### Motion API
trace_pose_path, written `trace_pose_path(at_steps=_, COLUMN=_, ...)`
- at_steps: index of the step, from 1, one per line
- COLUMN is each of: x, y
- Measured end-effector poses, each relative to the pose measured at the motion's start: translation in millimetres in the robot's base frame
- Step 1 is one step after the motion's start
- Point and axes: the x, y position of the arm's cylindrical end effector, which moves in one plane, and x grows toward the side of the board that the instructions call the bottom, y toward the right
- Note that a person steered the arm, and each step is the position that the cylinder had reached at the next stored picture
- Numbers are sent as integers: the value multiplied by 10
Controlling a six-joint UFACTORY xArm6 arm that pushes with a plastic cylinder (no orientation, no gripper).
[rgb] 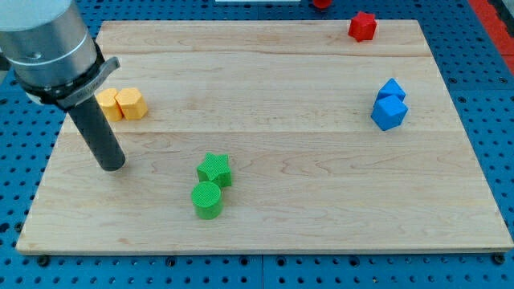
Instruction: Separate the green circle from the green star
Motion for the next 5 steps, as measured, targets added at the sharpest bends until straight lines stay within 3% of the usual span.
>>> trace_pose_path(at_steps=3, x=907, y=221)
trace_pose_path(at_steps=5, x=466, y=756)
